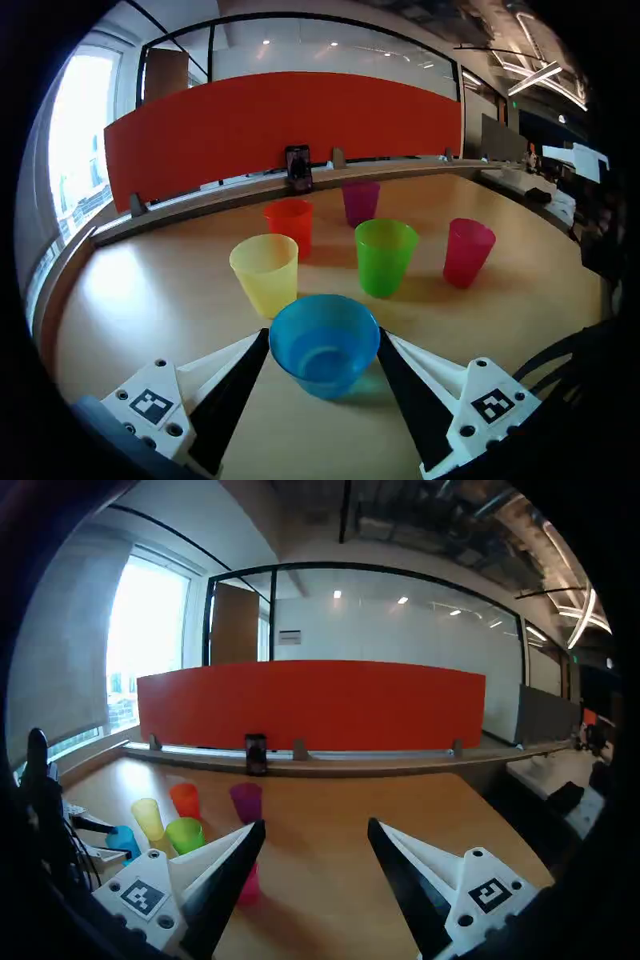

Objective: Pour water

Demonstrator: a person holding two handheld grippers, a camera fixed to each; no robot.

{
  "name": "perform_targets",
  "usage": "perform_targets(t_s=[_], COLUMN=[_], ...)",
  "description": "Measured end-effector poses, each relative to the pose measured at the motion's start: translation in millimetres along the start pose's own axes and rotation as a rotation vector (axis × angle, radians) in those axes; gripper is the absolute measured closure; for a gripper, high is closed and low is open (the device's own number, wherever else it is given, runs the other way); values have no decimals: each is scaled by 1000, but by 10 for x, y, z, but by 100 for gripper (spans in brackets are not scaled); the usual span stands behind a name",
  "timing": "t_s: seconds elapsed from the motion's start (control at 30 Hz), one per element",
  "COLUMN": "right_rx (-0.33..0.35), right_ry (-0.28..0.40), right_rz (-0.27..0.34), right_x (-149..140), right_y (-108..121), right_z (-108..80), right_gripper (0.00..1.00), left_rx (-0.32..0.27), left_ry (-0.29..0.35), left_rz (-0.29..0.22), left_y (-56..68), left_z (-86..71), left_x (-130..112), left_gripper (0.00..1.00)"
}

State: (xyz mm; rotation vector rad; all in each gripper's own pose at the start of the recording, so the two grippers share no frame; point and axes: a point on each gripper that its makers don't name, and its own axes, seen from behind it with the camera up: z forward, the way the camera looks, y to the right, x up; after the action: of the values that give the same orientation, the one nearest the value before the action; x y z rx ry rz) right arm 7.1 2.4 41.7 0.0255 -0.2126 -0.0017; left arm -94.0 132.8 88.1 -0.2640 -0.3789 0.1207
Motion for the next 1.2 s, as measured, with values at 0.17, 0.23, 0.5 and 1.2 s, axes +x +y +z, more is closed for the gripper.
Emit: perform_targets(t_s=[0.17, 0.23, 0.5, 1.2], right_rx=[2, 1, -5, -6], right_ry=[-1, -2, -2, 3], right_rz=[0, 0, -1, -14], right_x=[6, 8, 7, 50], right_y=[-10, -10, 7, 3], right_z=[18, 24, 33, 36], right_gripper=[1, 1, 0, 1], left_rx=[-8, -9, -7, -17], left_ry=[4, 6, 6, 19], left_rz=[-9, -7, 18, 24], left_y=[11, 11, 13, 15], left_z=[33, 37, 41, -44], left_x=[16, 22, 32, 129], left_gripper=[4, 6, 9, 10])
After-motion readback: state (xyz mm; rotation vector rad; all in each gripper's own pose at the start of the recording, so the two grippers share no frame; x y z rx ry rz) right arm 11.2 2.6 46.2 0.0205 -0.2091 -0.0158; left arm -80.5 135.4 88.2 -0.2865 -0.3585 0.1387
